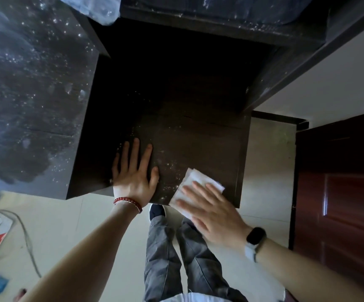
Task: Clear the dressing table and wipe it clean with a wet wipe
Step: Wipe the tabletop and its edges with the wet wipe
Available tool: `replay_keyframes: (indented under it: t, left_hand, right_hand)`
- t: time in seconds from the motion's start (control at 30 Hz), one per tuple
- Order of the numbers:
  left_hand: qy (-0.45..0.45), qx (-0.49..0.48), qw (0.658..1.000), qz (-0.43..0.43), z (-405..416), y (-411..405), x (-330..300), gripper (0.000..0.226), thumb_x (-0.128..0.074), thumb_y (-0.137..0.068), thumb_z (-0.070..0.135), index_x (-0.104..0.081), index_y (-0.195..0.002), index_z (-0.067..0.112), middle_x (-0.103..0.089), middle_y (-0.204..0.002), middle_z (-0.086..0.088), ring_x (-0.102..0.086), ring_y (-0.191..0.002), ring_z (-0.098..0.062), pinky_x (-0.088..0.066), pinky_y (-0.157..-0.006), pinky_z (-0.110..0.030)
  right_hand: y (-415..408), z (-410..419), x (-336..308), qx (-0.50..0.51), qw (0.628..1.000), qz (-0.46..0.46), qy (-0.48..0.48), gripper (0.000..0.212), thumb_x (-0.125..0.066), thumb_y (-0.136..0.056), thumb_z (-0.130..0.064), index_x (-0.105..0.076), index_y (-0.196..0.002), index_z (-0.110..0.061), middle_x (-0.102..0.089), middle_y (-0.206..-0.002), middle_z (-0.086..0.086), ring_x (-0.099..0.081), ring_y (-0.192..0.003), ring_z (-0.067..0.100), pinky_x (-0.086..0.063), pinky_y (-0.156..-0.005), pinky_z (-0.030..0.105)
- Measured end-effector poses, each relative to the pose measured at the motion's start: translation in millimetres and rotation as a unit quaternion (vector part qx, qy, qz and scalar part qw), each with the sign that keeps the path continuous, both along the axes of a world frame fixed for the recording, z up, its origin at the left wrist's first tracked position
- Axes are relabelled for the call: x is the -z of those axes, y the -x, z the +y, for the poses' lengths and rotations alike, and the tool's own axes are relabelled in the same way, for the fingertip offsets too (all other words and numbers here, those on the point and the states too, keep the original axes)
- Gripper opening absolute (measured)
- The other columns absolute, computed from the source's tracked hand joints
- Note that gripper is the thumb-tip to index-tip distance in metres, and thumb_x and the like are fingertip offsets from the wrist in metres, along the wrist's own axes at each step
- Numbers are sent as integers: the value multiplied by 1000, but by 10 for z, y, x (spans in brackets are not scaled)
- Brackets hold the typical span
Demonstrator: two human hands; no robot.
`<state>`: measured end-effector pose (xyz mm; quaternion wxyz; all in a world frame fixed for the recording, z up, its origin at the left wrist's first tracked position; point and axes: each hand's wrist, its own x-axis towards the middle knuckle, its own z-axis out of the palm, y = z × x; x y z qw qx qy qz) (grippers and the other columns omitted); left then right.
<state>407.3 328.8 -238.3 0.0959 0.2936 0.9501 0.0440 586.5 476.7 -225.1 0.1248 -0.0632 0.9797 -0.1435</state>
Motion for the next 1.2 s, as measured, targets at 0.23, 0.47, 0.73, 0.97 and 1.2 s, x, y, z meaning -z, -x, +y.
replay_keyframes:
  t: [0.23, 0.47, 0.73, 0.97, 1.2]
  left_hand:
    - [-18, 9, 1000, 10, -30, 10, 30, 56, -29, -86, 43, -32, -137, 21, -31, -147, -15, -19, -136, -29, -9, -107, -39]
    - [-162, -23, 987, -7, -235, -102, -32, 51, -35, -87, 22, -30, -135, 7, -30, -142, -28, -19, -134, -30, -13, -111, -38]
    - [-81, 3, 997, -2, -533, -372, 13, 52, -36, -88, 27, -31, -135, 5, -35, -141, -25, -20, -135, -31, -11, -114, -39]
    - [-66, 36, 997, 0, -575, -319, 21, 54, -35, -90, 32, -35, -134, 1, -37, -141, -24, -21, -135, -31, -14, -113, -38]
    - [-55, 24, 998, 13, -564, -353, 49, 55, -35, -89, 33, -31, -136, 4, -38, -141, -22, -19, -135, -30, -9, -114, -37]
  right_hand:
    - [1020, 464, -7, 321, 947, 12, 7, 54, -43, -86, -18, -32, -139, -17, -10, -155, 13, -1, -143, 28, 3, -116, 43]
    - [409, -201, 121, -43, 998, 51, -20, 56, -32, -91, -26, -23, -145, -15, -22, -152, 7, -18, -141, 25, -14, -114, 46]
    - [1694, 445, 79, 253, 967, 13, -39, 54, -23, -97, -31, -7, -148, -19, -4, -156, 11, 3, -143, 27, 8, -114, 41]
    - [1062, -164, -8, -114, 993, 19, 12, 54, -27, -91, -26, -28, -143, -10, -28, -150, 9, -21, -140, 23, -6, -114, 40]
    - [2248, 595, 26, 233, 972, 4, 20, 53, -27, -96, -22, -15, -147, -15, -3, -155, 15, 2, -143, 27, 7, -113, 33]
